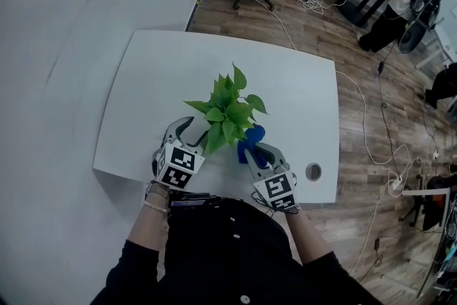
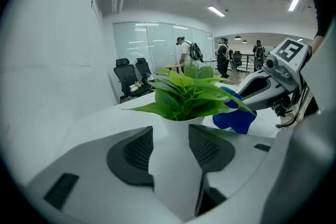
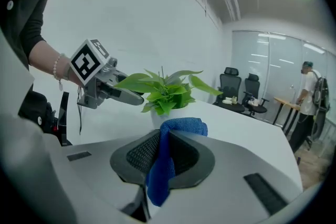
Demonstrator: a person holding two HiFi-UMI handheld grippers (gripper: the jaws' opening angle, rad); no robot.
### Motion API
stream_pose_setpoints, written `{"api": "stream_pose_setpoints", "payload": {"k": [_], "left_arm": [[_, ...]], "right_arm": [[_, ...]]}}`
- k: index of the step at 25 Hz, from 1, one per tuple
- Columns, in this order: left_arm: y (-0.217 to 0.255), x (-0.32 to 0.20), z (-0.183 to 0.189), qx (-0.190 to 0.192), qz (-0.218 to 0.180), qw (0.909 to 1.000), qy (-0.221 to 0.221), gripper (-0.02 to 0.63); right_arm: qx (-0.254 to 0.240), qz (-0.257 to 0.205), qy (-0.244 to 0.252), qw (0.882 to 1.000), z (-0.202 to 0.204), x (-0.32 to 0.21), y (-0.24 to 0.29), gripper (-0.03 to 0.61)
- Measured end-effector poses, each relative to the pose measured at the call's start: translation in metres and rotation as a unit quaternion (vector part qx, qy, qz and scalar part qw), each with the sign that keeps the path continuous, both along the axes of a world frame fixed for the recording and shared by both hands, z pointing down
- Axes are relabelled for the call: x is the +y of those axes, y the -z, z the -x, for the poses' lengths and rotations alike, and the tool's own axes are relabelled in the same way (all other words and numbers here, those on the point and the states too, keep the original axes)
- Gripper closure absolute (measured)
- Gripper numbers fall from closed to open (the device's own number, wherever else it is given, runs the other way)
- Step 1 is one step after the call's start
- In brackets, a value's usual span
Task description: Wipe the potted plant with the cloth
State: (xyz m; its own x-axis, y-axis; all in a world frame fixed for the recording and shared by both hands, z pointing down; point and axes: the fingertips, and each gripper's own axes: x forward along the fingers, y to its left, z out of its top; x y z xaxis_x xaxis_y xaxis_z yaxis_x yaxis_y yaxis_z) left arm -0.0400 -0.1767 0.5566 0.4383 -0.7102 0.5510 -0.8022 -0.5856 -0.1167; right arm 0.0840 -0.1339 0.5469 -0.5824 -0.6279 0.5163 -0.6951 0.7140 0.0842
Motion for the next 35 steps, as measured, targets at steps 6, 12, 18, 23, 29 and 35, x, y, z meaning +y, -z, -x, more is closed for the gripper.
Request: {"api": "stream_pose_setpoints", "payload": {"k": [6,12,18,23,29,35], "left_arm": [[0.040,0.014,0.011,0.007,-0.054,0.9980,0.032,0.535],[0.092,0.018,0.015,0.017,-0.107,0.9926,0.054,0.577],[0.128,0.031,0.012,0.020,-0.138,0.9888,0.052,0.584],[0.150,0.039,0.006,0.023,-0.161,0.9858,0.044,0.588],[0.163,0.044,0.004,0.028,-0.173,0.9836,0.042,0.591],[0.166,0.045,0.003,0.036,-0.169,0.9837,0.050,0.591]], "right_arm": [[-0.010,-0.033,-0.059,0.998,-0.027,0.008,0.031,0.503],[-0.023,-0.105,-0.069,0.992,-0.030,0.000,0.086,0.504],[-0.056,-0.136,-0.053,0.988,-0.016,0.001,0.126,0.503],[-0.078,-0.150,-0.042,0.985,-0.007,0.005,0.142,0.503],[-0.072,-0.173,-0.020,0.982,0.001,0.009,0.160,0.503],[-0.064,-0.185,-0.017,0.981,0.003,0.007,0.167,0.505]]}}
